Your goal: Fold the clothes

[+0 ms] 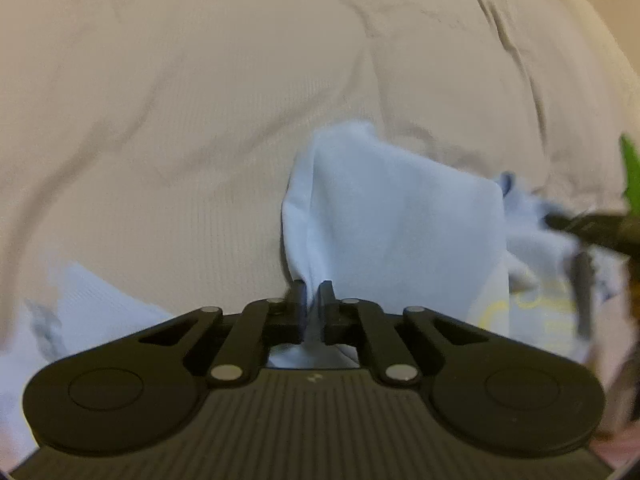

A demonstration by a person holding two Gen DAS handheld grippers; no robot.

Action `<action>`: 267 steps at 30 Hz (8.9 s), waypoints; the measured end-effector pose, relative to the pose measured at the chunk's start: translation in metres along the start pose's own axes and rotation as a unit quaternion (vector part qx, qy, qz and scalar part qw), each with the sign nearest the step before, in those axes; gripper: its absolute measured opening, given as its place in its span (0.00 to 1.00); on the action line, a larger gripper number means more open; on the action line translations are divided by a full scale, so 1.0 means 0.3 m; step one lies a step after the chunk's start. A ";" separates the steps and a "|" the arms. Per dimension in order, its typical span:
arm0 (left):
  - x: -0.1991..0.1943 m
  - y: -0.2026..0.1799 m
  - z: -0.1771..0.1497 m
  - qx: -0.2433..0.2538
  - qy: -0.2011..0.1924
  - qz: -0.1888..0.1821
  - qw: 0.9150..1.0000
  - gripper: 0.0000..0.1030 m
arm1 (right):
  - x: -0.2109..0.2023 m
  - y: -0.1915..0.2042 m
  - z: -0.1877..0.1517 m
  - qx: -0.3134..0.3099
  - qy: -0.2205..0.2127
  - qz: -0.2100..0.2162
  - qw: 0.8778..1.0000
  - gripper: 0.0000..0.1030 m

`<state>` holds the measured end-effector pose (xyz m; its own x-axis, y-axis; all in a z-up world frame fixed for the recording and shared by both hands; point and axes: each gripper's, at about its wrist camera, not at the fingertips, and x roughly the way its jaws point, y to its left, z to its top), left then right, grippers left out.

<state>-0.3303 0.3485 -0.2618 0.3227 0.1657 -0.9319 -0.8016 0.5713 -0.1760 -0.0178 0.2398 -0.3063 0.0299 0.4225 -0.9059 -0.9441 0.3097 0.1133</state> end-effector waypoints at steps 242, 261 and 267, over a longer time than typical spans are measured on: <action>-0.392 0.073 -0.945 -0.204 0.051 0.141 0.967 0.02 | -0.483 0.080 -0.872 0.192 0.117 0.017 0.974 0.22; -0.297 -0.184 -0.957 -0.118 0.045 0.139 0.982 0.15 | -0.448 0.235 -0.797 -0.048 0.039 -0.058 0.996 0.35; -0.462 -0.141 -0.951 -0.175 -0.004 0.132 0.976 0.17 | -0.536 0.261 -0.723 -0.002 0.017 -0.006 1.000 0.45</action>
<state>-0.4847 0.0720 -0.2157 0.0843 0.2776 -0.9570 -0.9797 0.1983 -0.0287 -0.1676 0.0111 -0.2403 0.0296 0.3890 -0.9208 -0.9452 0.3104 0.1008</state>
